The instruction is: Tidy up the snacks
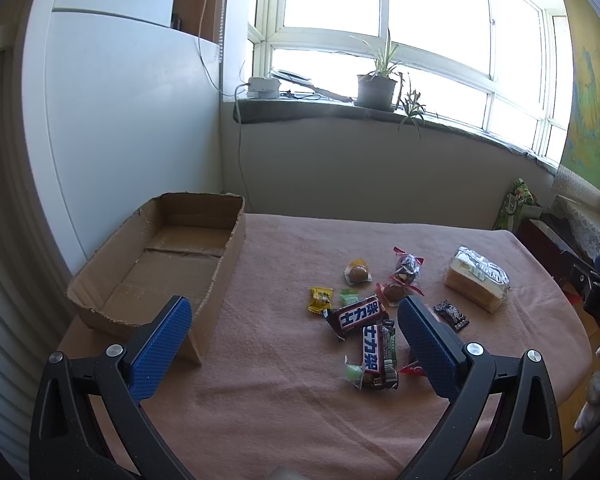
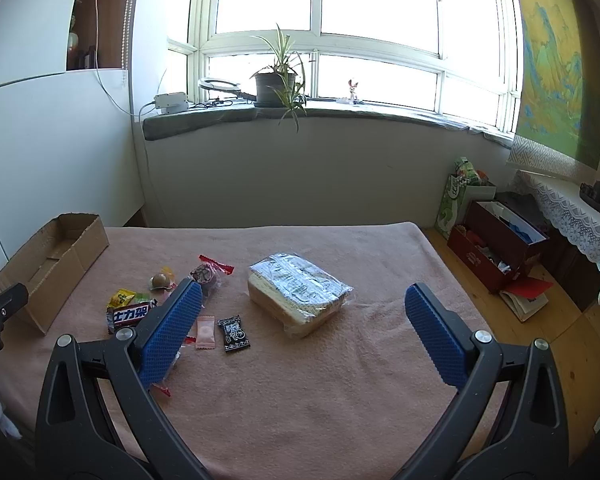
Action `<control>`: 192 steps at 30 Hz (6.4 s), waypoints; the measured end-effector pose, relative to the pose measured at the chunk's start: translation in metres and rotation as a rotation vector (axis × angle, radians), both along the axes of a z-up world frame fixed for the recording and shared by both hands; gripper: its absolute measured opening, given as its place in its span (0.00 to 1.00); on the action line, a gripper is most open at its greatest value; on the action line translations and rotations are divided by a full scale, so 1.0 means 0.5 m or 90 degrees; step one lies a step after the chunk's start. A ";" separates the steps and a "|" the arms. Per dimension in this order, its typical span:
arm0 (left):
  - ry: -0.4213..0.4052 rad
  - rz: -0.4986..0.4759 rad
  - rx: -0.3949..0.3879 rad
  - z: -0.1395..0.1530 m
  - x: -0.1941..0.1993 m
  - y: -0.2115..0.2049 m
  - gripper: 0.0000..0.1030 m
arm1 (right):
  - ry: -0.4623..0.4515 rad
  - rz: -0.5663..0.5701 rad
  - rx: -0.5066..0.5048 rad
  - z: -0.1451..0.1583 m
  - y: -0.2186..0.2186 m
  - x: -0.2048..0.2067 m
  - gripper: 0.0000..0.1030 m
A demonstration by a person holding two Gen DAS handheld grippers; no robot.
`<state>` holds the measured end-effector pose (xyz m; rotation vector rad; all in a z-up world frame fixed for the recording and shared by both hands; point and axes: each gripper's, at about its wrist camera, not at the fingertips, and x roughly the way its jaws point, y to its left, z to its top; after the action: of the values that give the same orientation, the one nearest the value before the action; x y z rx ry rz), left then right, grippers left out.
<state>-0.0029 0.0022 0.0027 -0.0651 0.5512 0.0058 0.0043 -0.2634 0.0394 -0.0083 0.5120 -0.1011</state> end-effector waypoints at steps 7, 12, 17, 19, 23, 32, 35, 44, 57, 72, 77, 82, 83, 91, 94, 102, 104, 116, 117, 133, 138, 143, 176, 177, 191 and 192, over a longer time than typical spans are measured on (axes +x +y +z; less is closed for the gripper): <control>0.000 0.000 -0.003 -0.001 0.000 0.003 0.99 | 0.000 0.001 0.000 0.000 0.001 0.001 1.00; 0.000 0.000 -0.004 -0.002 -0.001 0.003 0.99 | -0.001 0.001 0.000 -0.001 0.001 0.001 1.00; 0.000 -0.001 -0.004 -0.002 -0.002 0.003 0.99 | -0.001 0.001 0.000 -0.001 0.001 0.001 1.00; 0.000 -0.001 -0.004 -0.003 -0.003 0.002 0.99 | -0.001 0.001 -0.001 0.000 0.001 0.001 1.00; 0.001 -0.003 -0.005 -0.005 -0.003 -0.001 0.99 | 0.000 0.000 0.001 0.002 0.003 0.000 1.00; 0.003 -0.003 -0.004 -0.006 -0.002 -0.003 0.99 | 0.001 0.005 0.000 0.007 0.016 0.005 1.00; 0.003 -0.002 -0.005 -0.007 -0.002 -0.003 0.99 | 0.001 0.004 0.000 0.006 0.016 0.005 1.00; 0.005 -0.003 -0.007 -0.012 0.000 0.000 0.99 | 0.002 0.005 0.001 0.004 0.016 0.006 1.00; 0.006 -0.003 -0.007 -0.014 0.001 0.000 0.99 | 0.007 0.010 0.004 -0.012 0.026 0.004 1.00; 0.066 -0.019 -0.028 -0.067 0.008 0.013 0.85 | 0.053 0.063 0.045 -0.060 0.014 0.021 0.94; 0.104 -0.045 -0.070 -0.090 0.014 0.020 0.73 | 0.097 0.098 0.095 -0.089 0.013 0.033 0.90; 0.132 -0.072 -0.102 -0.107 0.020 0.016 0.61 | 0.142 0.130 0.144 -0.120 0.026 0.050 0.78; 0.138 -0.078 -0.107 -0.111 0.021 0.015 0.59 | 0.148 0.135 0.153 -0.126 0.028 0.052 0.78; 0.186 -0.115 -0.149 -0.144 0.039 0.004 0.45 | 0.199 0.182 0.222 -0.151 0.060 0.079 0.66; 0.195 -0.122 -0.153 -0.153 0.047 -0.007 0.44 | 0.223 0.198 0.243 -0.169 0.075 0.098 0.65; 0.208 -0.142 -0.144 -0.167 0.068 -0.022 0.40 | 0.253 0.217 0.255 -0.193 0.113 0.125 0.59; 0.211 -0.146 -0.142 -0.170 0.074 -0.024 0.40 | 0.264 0.223 0.260 -0.201 0.122 0.131 0.58; 0.221 -0.149 -0.128 -0.193 0.106 -0.033 0.34 | 0.305 0.234 0.259 -0.239 0.156 0.169 0.56; 0.220 -0.149 -0.126 -0.194 0.108 -0.033 0.34 | 0.308 0.237 0.256 -0.241 0.159 0.171 0.56; 0.206 -0.166 -0.090 -0.193 0.113 -0.051 0.24 | 0.311 0.251 0.261 -0.249 0.153 0.167 0.39; 0.197 -0.165 -0.092 -0.193 0.112 -0.052 0.20 | 0.307 0.253 0.262 -0.246 0.153 0.166 0.37; 0.197 -0.161 -0.105 -0.194 0.111 -0.044 0.20 | 0.301 0.252 0.275 -0.241 0.143 0.159 0.36; 0.133 -0.122 -0.132 -0.140 0.096 0.018 0.19 | 0.250 0.249 0.248 -0.179 0.144 0.152 0.35; 0.126 -0.118 -0.131 -0.132 0.094 0.025 0.19 | 0.246 0.252 0.244 -0.173 0.150 0.153 0.35; 0.057 -0.024 -0.123 -0.069 0.074 0.164 0.19 | 0.220 0.341 0.205 -0.113 0.288 0.178 0.35; 0.055 -0.015 -0.121 -0.067 0.074 0.175 0.19 | 0.217 0.349 0.203 -0.108 0.300 0.182 0.35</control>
<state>0.0343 0.0897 -0.0309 -0.2440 0.6372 -0.0674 0.0951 -0.1134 -0.0148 0.1474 0.8447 0.5267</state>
